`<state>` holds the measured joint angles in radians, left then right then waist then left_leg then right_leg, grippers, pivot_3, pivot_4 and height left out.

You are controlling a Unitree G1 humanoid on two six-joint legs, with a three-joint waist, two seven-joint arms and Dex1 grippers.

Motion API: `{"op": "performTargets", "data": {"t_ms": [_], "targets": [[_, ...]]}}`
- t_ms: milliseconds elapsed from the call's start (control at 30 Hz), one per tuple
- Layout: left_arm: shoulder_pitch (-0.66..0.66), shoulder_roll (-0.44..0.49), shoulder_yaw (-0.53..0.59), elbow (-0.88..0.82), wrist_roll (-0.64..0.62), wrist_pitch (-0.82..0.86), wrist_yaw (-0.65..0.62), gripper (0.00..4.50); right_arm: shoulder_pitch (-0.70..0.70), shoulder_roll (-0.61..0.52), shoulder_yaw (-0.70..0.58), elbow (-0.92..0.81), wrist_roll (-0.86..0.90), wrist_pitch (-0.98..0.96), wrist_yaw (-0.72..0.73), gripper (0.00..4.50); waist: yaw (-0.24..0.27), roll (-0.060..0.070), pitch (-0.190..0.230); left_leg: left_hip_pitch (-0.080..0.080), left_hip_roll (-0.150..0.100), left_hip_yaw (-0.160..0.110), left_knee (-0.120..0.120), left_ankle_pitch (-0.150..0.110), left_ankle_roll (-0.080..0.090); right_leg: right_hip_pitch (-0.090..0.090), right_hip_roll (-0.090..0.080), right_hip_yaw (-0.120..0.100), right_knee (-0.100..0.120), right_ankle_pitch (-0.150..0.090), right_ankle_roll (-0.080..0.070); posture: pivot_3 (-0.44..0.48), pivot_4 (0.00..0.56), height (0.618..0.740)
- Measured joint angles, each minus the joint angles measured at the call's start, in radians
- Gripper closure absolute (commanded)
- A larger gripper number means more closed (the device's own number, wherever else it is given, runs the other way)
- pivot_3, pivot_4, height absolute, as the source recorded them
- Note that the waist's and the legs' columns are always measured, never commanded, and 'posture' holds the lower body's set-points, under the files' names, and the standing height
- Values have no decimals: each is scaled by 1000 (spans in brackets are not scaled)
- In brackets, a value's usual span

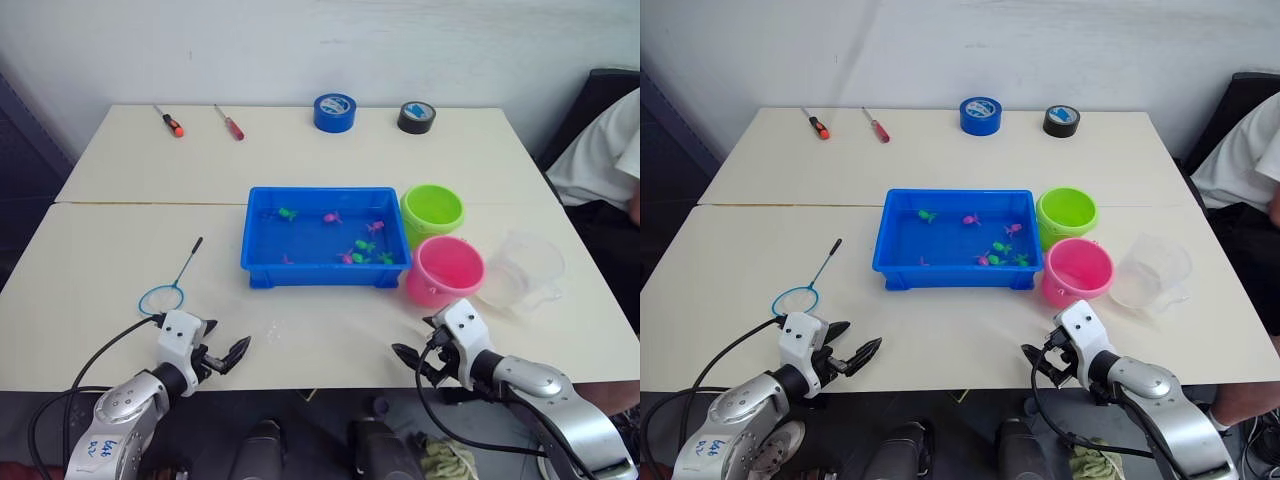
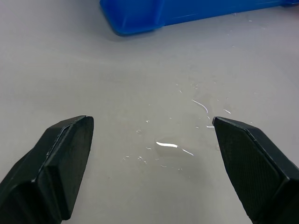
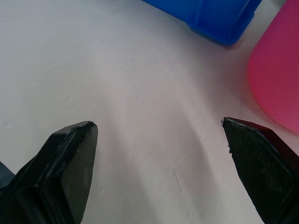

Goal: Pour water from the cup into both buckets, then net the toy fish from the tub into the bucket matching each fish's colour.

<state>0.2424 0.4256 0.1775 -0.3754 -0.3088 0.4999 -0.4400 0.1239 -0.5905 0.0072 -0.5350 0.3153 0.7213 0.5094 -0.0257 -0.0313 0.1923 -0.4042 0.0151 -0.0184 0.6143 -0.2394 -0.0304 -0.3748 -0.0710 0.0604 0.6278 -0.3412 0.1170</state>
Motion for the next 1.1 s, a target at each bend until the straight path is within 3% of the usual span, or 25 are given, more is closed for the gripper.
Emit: {"op": "performTargets", "data": {"t_ms": [500, 767, 833, 967, 1000, 1100], "targets": [[-19, 2, 19, 14, -9, 0, -12, 62, 1, 0, 0, 0, -4, 0, 2, 0, 0, 0, 0, 0, 0, 0, 0, 0, 0, 0, 0, 0, 0, 0, 0, 0, 150, 734], [-113, 170, 103, 145, -34, 3, -126, 62, 3, 0, -1, 11, -3, 2, 9, 0, 0, 0, 0, 0, 0, 0, 0, 0, 0, 0, 0, 0, 0, 0, 0, 0, 150, 734], [-163, 252, 107, 195, -43, 3, -206, 62, 8, -1, -3, 10, -2, 7, 10, 0, 0, 0, 0, 0, 0, 0, 0, 0, 0, 0, -1, 0, 0, 0, -1, 0, 150, 734], [-237, 316, 92, 235, -48, 3, -288, 62, 24, -13, -13, 8, 2, 32, 11, 0, 1, 0, 0, -1, -1, 0, 0, 0, 0, -1, -3, -1, 0, 0, -1, 0, 150, 734], [-395, 346, 28, 301, -51, 17, -360, 62, 69, -25, -57, -8, 12, 68, 10, 0, 15, 1, 1, -3, -1, 0, 0, 2, 1, -1, -6, -3, 0, 0, -1, 0, 150, 734], [-647, 385, -21, 359, -56, 24, -437, 62, 108, -45, -144, -28, 25, 117, -4, 0, 27, -1, -1, -3, -1, 1, -1, 3, 1, 0, -6, -7, 0, 0, -1, 0, 150, 734]]}}
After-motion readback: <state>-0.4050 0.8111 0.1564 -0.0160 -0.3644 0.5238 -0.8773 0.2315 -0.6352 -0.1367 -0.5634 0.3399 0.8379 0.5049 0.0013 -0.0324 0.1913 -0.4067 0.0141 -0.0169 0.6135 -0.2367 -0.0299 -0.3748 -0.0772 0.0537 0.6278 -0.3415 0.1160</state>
